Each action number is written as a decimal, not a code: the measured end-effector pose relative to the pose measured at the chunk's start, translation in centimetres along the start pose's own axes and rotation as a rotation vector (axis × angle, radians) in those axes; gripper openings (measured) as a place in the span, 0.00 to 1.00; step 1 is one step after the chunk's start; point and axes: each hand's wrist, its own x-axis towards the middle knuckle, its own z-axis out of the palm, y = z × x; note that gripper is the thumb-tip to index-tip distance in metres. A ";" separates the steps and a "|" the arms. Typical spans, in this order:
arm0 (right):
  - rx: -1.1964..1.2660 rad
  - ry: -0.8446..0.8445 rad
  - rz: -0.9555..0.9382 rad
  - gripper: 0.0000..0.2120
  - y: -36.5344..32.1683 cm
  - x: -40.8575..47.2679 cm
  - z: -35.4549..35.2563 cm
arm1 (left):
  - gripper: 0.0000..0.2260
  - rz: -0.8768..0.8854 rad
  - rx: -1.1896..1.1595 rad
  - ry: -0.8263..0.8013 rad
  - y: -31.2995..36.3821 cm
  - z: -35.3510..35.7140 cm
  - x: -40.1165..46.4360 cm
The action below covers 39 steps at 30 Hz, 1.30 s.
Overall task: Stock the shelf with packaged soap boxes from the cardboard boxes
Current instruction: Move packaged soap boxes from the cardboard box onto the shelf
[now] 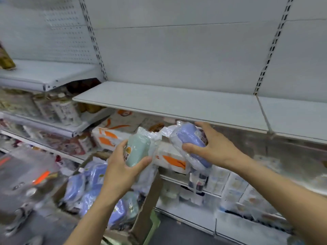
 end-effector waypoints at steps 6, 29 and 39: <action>0.068 -0.183 0.072 0.44 -6.1 4.8 12.2 | 0.36 -0.218 -0.042 0.053 -10.3 -8.9 2.0; -0.069 -0.274 0.471 0.48 -12.0 15.4 44.7 | 0.32 -0.296 0.549 -0.685 -42.4 -10.6 28.4; -0.216 -0.255 0.518 0.58 -12.0 16.0 46.7 | 0.23 -0.251 0.448 -0.513 -41.0 -11.4 26.8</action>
